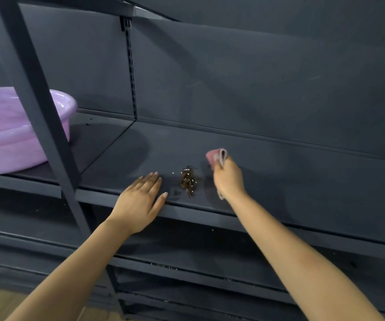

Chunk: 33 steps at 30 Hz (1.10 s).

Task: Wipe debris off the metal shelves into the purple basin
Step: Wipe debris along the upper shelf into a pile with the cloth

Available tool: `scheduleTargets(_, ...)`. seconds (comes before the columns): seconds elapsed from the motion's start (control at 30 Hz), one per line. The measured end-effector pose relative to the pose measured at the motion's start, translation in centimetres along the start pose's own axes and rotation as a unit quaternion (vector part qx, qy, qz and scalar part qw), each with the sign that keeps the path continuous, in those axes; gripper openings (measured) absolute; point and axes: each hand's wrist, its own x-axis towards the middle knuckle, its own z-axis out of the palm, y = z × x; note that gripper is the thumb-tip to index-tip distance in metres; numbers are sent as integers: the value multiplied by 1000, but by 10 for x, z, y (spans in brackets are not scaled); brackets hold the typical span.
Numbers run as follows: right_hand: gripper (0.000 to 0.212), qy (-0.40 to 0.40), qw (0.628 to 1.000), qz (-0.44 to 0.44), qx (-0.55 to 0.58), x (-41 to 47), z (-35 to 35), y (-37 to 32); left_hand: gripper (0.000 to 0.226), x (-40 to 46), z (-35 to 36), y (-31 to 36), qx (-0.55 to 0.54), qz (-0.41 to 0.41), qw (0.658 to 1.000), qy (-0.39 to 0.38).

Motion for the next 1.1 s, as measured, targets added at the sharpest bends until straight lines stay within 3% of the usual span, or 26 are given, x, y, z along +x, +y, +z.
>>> scheduleTargets(0.1, 31, 39, 998, 27, -31, 21, -25, 21, 74, -3, -1, -21, -3, -25, 1000, 13)
scheduleTargets(0.2, 32, 19, 991, 75, -111, 33, -35, 38, 77, -6, 0, -35, -5, -46, 999, 18)
scheduleTargets(0.4, 38, -20, 983, 16, -180, 40, 1, 17, 79, -6, 4, -35, 11, -65, 997, 27)
scheduleTargets(0.53, 38, -122, 977, -70, -162, 26, 35, -15, 74, -6, 5, -36, 12, -62, 997, 42)
scheduleTargets(0.77, 44, -240, 965, -100, -28, 28, 56, -27, 77, -5, 7, -38, 7, -56, 997, 50)
scheduleTargets(0.93, 25, -180, 979, -81, 45, 49, 24, -17, 78, -7, 7, -40, 6, -58, 997, 46)
scheduleTargets(1.1, 40, -150, 987, -61, -18, 71, 17, 12, 77, -13, 1, -50, 23, -93, 994, 56)
